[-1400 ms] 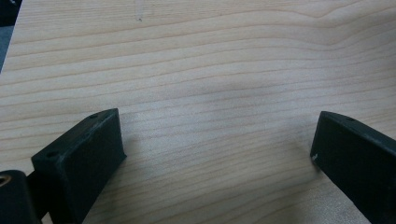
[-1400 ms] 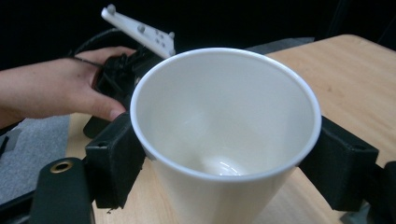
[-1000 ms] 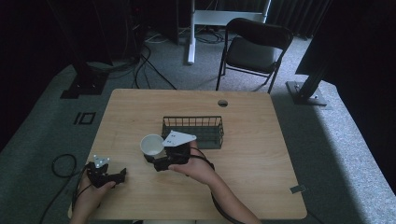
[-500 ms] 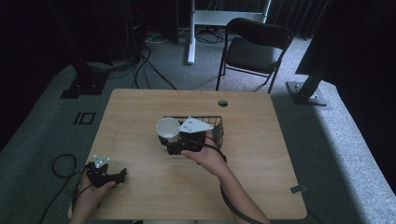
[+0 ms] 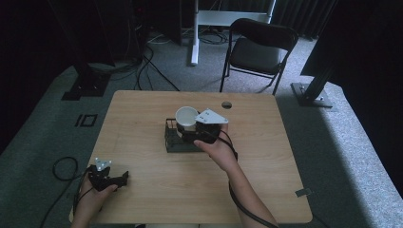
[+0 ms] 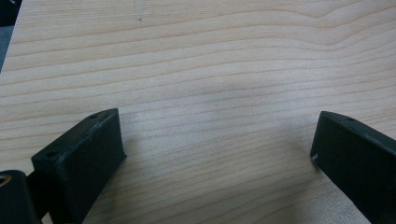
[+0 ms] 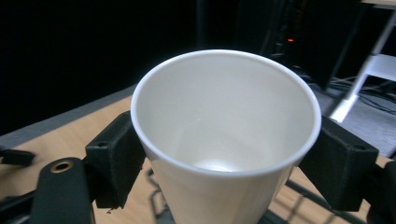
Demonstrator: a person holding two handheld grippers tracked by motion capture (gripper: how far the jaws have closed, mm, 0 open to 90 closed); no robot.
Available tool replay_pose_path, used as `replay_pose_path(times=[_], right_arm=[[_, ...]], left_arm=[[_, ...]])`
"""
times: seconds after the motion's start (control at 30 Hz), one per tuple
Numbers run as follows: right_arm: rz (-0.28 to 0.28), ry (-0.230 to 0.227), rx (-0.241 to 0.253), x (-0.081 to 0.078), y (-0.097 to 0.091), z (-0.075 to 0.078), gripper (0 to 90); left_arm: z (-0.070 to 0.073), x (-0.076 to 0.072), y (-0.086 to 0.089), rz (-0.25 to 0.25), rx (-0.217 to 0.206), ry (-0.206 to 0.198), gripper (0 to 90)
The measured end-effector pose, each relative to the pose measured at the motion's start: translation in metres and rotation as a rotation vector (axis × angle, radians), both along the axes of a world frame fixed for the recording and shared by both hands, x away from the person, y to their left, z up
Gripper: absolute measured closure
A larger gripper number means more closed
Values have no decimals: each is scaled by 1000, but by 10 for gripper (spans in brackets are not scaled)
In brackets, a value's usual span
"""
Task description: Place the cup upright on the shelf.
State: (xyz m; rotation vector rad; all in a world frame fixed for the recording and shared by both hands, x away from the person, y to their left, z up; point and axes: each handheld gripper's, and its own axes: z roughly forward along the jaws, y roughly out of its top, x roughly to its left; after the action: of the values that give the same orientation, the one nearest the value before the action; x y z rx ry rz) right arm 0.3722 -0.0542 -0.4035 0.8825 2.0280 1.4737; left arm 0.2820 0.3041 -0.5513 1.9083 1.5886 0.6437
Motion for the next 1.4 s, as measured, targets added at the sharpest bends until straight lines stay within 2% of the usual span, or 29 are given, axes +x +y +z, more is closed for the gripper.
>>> replay_pose_path(times=[0.2,0.3,0.33,0.4,0.6,1.03,1.3,1.4], right_arm=[[-77,18,-18,16,-9,-6,198],[-87,20,-29,18,-10,-8,198],[-109,33,-32,23,-13,-15,198],[-118,39,-34,26,-15,-19,198],[-133,63,-30,32,-16,-30,198],[-156,136,-54,40,-17,-55,198],[-158,148,-52,41,-17,-62,198],[-153,142,-67,41,-16,-62,198]], left_arm=[[0,0,0,1,0,-1,28],[0,0,0,2,0,-2,28],[0,0,0,1,-1,-2,28],[0,0,0,-1,2,0,28],[0,0,0,0,0,0,28],[0,0,0,0,0,0,28],[0,0,0,0,0,0,28],[0,0,0,0,0,-1,28]])
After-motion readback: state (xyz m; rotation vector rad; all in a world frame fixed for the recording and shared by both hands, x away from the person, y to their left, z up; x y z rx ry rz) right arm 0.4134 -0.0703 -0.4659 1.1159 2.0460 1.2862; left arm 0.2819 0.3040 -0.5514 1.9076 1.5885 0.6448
